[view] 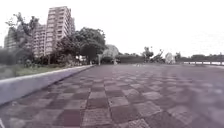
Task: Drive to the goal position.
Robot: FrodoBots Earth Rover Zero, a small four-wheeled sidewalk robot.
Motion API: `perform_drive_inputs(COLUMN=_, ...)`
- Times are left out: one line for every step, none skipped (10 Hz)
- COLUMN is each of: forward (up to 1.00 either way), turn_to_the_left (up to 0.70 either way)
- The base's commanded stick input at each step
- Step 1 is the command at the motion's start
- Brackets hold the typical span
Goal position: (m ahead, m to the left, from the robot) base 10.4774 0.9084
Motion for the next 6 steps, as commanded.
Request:
perform_drive_inputs(forward=1.0, turn_to_the_left=0.0)
perform_drive_inputs(forward=1.0, turn_to_the_left=0.0)
perform_drive_inputs(forward=1.0, turn_to_the_left=0.0)
perform_drive_inputs(forward=1.0, turn_to_the_left=0.0)
perform_drive_inputs(forward=1.0, turn_to_the_left=0.0)
perform_drive_inputs(forward=1.0, turn_to_the_left=0.0)
